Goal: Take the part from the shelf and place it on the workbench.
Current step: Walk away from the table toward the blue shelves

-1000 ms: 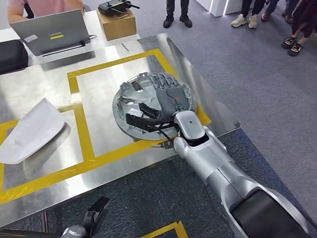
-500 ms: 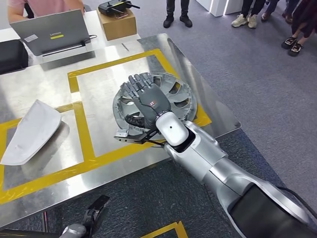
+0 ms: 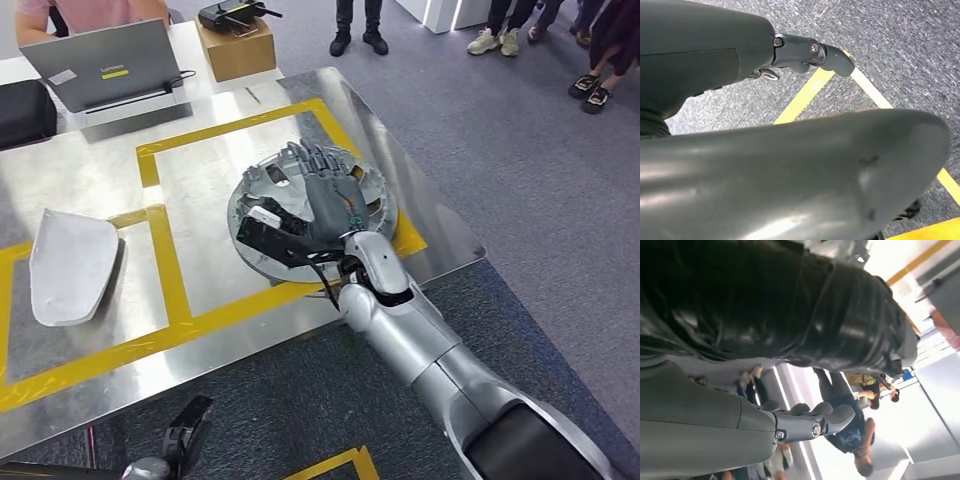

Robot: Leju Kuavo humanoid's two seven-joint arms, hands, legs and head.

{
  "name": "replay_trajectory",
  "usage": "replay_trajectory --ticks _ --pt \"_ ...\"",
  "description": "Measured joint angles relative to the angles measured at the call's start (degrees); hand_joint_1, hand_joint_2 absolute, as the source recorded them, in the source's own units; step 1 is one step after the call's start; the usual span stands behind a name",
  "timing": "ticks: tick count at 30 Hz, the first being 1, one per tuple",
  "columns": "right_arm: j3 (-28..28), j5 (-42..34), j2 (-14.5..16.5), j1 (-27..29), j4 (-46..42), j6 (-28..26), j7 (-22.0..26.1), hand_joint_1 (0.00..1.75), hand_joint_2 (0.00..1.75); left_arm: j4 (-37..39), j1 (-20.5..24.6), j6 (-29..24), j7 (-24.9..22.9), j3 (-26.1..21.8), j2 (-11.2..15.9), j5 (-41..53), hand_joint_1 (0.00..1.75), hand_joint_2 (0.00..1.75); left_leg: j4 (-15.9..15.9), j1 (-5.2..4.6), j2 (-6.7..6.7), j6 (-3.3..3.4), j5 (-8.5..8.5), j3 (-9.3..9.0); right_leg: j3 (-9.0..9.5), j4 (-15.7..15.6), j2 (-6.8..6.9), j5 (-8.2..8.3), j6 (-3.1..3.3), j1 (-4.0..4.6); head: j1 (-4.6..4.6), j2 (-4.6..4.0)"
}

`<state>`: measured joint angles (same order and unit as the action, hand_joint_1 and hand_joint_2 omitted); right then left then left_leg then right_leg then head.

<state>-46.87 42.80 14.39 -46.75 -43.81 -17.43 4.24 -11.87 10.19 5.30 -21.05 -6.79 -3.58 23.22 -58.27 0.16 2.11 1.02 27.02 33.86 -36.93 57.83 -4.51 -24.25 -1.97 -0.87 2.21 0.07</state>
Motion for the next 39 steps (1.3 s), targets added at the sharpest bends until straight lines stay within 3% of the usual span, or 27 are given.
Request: replay_trajectory --ticks 6,20,25,26,28,30,31,32,33,36,37,39 --pt "3.06 0.4 -0.37 2.49 -1.52 -5.32 1.07 0.0 0.0 0.0 -0.11 -0.11 0.33 -0.6 -0.01 0.4 0.0 0.0 0.0 0.0 0.0 0.0 0.0 0.0 0.0 0.0 0.0 0.0 0.0 0.0 0.0 0.0" --pt "4.06 2.34 -0.68 3.18 -1.03 -7.8 1.11 0.0 0.0 0.0 -0.06 -0.1 0.17 -0.88 -0.02 1.25 0.0 0.0 -0.26 -0.25 0.01 0.1 0.06 0.08 0.01 -0.05 -0.01 0.08 -0.15 -0.23 0.02 0.0" --pt "4.12 3.23 -0.68 3.1 -0.27 -8.5 1.35 0.0 0.0 0.0 0.14 -0.1 0.07 -0.97 -0.1 1.62 0.0 0.0 -0.23 -0.19 -0.17 0.64 -0.14 0.04 0.04 -0.29 -0.14 0.31 -0.7 -0.29 0.03 0.0" --pt "4.2 3.41 -0.69 3.02 -0.14 -8.62 1.45 0.0 0.0 0.0 0.2 -0.1 0.08 -0.99 -0.18 1.7 0.0 0.0 0.06 -0.01 -0.33 0.91 -0.38 -0.09 -0.23 0.09 0.42 -0.09 -0.85 -0.21 -0.02 0.0" --pt "4.34 3.83 -0.69 2.81 0.09 -8.78 1.6 0.0 0.0 0.0 0.26 -0.08 0.09 -1.02 -0.33 1.85 0.0 0.0 0.54 0.33 -0.63 1.36 -0.78 -0.29 -2.05 3.88 2.28 -2.62 -1.16 -0.1 -0.26 0.0" --pt "4.36 4.22 -0.7 2.81 0.34 -8.85 1.66 0.0 0.0 0.0 0.15 -0.03 0.1 -1.06 -0.38 1.94 0.0 0.0 0.57 0.39 -0.74 1.48 -0.84 -0.2 -5.48 11.7 3.77 -6.47 -1.5 -0.2 -0.43 0.0" --pt "4.36 4.37 -0.72 2.92 0.51 -8.86 1.67 0.0 0.0 0.01 0.07 0.0 0.11 -1.1 -0.4 1.97 0.0 0.0 0.56 0.43 -0.76 1.46 -0.84 -0.15 -6.85 14.9 4.05 -7.59 -1.64 -0.29 -0.42 0.0" --pt "4.35 4.51 -0.73 3.01 0.72 -8.86 1.66 0.0 0.0 0.01 0.03 0.03 0.12 -1.2 -0.41 1.97 0.0 0.0 0.54 0.49 -0.7 1.4 -0.82 -0.11 -7.22 16.06 4.14 -7.62 -1.73 -0.36 -0.42 0.0" --pt "4.35 4.63 -0.74 3.04 0.89 -8.86 1.66 0.0 0.0 0.02 0.02 0.06 0.12 -1.3 -0.44 1.98 0.0 0.0 0.49 0.57 -0.55 1.26 -0.79 -0.11 -6.41 14.88 4.15 -6.6 -1.77 -0.42 -0.42 0.0" --pt "4.36 4.91 -0.75 2.86 1.14 -8.86 1.67 0.0 0.0 0.02 0.15 0.1 0.15 -1.54 -0.54 2.0 0.0 0.0 0.03 0.86 0.28 0.26 -0.47 0.02 -0.11 4.03 2.59 -2.6 -1.71 -0.68 -0.44 0.0" --pt "4.36 4.94 -0.75 2.82 1.2 -8.89 1.67 0.0 0.0 0.02 0.22 0.1 0.15 -1.56 -0.55 2.0 0.0 0.0 -0.12 0.91 0.57 -0.23 -0.46 0.22 1.3 1.68 1.97 -2.25 -1.5 -0.69 -0.43 0.0" --pt "4.36 4.94 -0.76 2.84 1.34 -8.97 1.65 0.0 0.0 0.03 0.27 0.13 0.16 -1.57 -0.54 2.0 0.0 0.0 -0.13 1.02 1.15 -1.13 -0.67 0.64 2.05 0.65 1.68 -2.53 -0.79 -0.47 -0.39 0.0"
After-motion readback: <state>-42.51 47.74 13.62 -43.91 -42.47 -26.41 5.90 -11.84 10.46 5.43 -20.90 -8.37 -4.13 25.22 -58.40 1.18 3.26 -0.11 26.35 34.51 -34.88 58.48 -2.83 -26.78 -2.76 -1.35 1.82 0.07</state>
